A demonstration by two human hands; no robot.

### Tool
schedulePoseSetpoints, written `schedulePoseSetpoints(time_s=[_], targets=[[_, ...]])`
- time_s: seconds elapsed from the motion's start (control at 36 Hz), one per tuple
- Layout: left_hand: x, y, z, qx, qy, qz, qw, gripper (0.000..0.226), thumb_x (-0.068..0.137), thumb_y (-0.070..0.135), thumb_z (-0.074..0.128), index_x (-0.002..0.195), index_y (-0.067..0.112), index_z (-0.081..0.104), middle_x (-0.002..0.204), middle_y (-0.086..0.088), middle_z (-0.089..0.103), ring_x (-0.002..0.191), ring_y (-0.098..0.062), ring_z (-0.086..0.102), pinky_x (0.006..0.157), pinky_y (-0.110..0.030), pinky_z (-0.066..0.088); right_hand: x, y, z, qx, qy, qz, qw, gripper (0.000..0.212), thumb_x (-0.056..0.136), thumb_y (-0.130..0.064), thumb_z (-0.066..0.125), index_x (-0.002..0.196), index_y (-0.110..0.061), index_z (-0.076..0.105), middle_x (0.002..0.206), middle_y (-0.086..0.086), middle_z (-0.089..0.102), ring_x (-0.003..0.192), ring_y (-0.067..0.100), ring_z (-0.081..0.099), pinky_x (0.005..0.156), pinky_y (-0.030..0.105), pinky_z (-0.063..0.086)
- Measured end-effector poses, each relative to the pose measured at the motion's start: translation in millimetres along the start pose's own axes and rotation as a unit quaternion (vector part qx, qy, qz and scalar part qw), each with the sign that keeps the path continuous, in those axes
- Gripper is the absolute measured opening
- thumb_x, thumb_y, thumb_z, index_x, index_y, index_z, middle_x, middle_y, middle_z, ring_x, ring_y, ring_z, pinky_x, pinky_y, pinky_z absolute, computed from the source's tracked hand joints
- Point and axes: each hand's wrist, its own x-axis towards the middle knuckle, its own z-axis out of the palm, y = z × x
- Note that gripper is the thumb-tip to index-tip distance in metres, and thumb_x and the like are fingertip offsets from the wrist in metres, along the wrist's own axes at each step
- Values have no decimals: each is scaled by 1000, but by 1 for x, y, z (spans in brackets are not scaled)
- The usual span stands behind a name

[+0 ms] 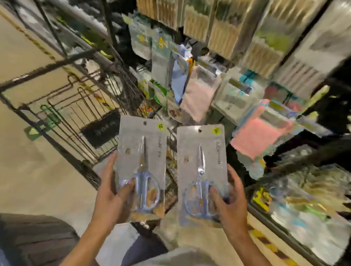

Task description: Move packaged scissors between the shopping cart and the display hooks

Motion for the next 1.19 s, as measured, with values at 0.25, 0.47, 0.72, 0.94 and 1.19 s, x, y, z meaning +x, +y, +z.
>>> schedulePoseSetpoints(time_s=[0.25,0.47,0.72,0.94,1.19], targets=[[-102,24,113,16,-96,63,993,82,84,16,74,149,47,35,146,19,50,133,-8,52,112,-50,42,-98,12,-163,72,135,0,988,66,87,-18,70,136,-53,45,137,-3,63,118,11,65,90,28,59],[-177,69,208,0,-206,115,972,79,75,21,75,142,47,43,133,13,64,119,-9,64,92,-27,56,-169,1,-278,80,245,-20,966,70,89,-9,70,137,-53,44,123,-20,69,111,5,68,85,24,60],[-215,105,284,-19,-300,124,946,79,83,-4,70,146,35,43,125,13,69,112,-13,68,86,-25,59,-208,-17,-334,77,364,-29,928,69,90,-2,68,147,-31,41,112,-41,64,108,-9,64,79,10,55],[-213,133,326,-30,-380,169,909,76,88,-2,66,149,32,37,117,29,68,113,-4,66,87,-19,56,-213,-43,-354,51,434,-52,898,66,91,1,67,144,-32,44,118,-29,68,107,-2,68,76,11,55],[-189,158,368,-65,-432,165,884,78,84,10,72,137,58,41,130,21,64,116,1,62,91,-22,54,-196,-73,-377,23,480,-86,873,67,89,-2,69,140,-39,47,123,-25,67,114,1,66,85,15,55]])
